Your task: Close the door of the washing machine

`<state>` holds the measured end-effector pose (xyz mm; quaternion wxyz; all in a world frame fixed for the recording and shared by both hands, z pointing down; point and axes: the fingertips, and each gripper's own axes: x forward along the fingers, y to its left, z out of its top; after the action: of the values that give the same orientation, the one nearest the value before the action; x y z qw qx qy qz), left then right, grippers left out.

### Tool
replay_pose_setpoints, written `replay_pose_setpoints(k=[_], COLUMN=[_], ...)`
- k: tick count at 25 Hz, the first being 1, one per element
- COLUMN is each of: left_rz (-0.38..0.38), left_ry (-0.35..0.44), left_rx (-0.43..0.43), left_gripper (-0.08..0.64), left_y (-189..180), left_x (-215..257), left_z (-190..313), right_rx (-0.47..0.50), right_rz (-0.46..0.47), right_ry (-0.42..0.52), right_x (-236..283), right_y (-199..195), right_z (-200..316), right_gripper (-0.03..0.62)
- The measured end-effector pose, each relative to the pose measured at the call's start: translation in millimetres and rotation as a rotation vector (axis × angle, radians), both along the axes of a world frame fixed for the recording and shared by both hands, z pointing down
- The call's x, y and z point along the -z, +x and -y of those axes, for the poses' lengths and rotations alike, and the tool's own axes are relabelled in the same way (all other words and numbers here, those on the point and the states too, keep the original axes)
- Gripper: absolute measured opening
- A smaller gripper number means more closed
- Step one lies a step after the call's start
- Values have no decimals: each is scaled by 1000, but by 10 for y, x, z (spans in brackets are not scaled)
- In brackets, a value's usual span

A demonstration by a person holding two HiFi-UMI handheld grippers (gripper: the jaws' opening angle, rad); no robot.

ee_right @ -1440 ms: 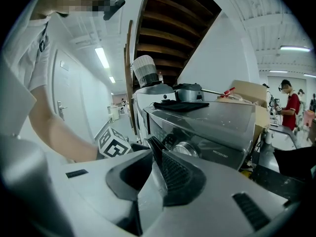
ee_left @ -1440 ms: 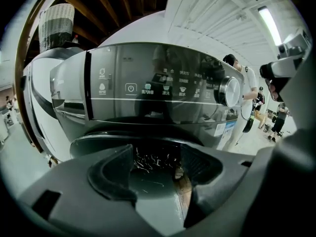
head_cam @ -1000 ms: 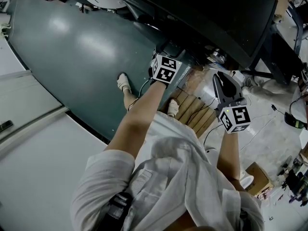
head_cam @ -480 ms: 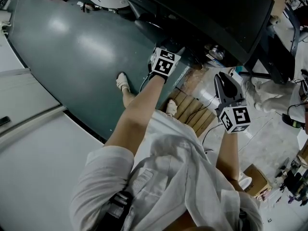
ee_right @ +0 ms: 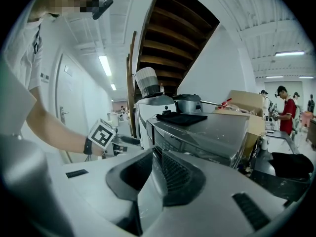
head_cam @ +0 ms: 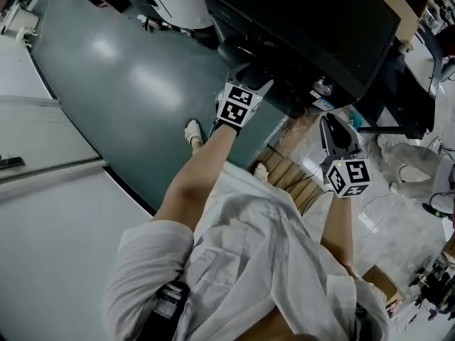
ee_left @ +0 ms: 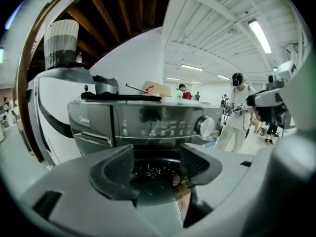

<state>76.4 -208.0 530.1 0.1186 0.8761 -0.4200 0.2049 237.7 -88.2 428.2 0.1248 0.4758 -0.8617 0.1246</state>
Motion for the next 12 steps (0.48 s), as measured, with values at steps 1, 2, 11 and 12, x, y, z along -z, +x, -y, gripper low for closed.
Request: replay_pose_setpoints(k=[1,2,11,12], left_rz=[-8,-16,-114,-117], left_ry=[24,47,261,286], left_rx=[-1,0,31,34], left_gripper=[299,295,237,228], left_y=[-33,-70,-385,-406], left_x=[145,287,1459,1561], left_z=[-58,-119,-674,-744], right_rx=[0,0,3,3], right_rz=[7,12,65,72], right_ry=[9,19,129,142], right_x=[47,94,546,595], right_y=[-10,-20,-83,-81], right_z=[-23,-47,-168,-184], right_gripper=[78,78,73,72])
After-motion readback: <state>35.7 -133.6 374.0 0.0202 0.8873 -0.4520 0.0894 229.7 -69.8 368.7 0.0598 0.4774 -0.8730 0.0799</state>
